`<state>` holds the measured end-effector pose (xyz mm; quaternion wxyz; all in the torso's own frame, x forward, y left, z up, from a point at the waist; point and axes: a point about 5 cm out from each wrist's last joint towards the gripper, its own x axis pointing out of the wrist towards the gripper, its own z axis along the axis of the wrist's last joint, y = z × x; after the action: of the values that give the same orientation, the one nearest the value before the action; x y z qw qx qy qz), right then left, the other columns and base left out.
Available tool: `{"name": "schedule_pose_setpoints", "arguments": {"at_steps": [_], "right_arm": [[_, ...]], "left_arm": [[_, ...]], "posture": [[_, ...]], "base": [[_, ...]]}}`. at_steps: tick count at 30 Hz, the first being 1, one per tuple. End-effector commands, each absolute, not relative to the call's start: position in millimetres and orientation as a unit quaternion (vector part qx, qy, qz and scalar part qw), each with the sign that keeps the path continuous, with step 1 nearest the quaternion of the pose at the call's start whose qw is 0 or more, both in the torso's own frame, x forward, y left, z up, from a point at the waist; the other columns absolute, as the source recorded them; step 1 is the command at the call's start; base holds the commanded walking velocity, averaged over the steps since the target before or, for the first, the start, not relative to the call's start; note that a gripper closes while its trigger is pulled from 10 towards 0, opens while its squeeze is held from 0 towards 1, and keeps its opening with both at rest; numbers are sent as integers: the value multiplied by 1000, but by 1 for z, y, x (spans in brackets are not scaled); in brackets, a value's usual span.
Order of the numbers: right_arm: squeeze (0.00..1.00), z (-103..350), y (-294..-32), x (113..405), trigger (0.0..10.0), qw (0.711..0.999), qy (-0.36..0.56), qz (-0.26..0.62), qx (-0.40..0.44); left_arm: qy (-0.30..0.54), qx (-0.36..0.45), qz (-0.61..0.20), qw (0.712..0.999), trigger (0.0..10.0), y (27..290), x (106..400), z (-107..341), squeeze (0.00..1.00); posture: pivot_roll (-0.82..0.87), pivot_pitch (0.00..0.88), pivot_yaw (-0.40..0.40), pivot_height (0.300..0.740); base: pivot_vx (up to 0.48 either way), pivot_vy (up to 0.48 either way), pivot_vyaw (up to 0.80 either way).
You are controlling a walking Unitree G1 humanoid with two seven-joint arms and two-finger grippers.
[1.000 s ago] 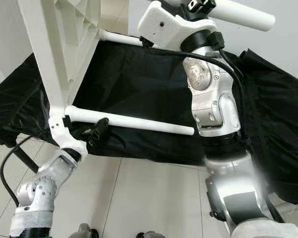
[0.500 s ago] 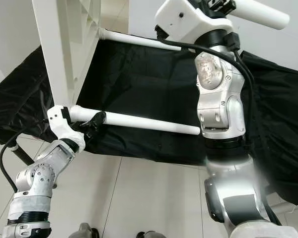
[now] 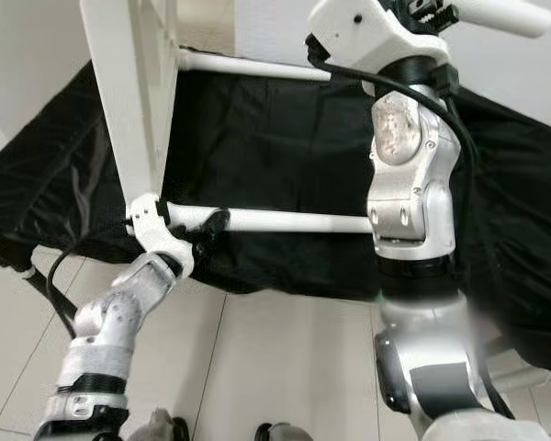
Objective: Building children table
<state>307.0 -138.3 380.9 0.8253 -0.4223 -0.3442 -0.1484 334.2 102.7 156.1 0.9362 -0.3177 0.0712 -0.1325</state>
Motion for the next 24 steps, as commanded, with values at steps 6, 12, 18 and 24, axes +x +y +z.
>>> {"name": "schedule_pose_setpoints", "arguments": {"at_steps": [6, 12, 18, 24], "right_arm": [[0, 399, -149, 291, 0, 847, -381, -170, -329], [0, 403, -158, 288, 0, 843, -380, -182, -334], [0, 409, -166, 284, 0, 831, -393, -199, -341], [0, 405, -181, 280, 0, 825, -393, -235, -330]], "left_arm": [[-23, -315, -10, 949, 0, 152, 341, 182, 0], [-94, -278, 24, 956, 0, 191, 340, 218, 0], [-186, -232, 23, 954, 0, 217, 334, 272, 0], [-286, -202, -15, 937, 0, 226, 325, 343, 0]], "posture": [[-29, 141, -15, 740], [-29, 152, -26, 740], [-30, 162, -33, 740], [-22, 178, -43, 740]], "base": [[0, 0, 0], [0, 0, 0], [0, 0, 0], [0, 0, 0]]}}
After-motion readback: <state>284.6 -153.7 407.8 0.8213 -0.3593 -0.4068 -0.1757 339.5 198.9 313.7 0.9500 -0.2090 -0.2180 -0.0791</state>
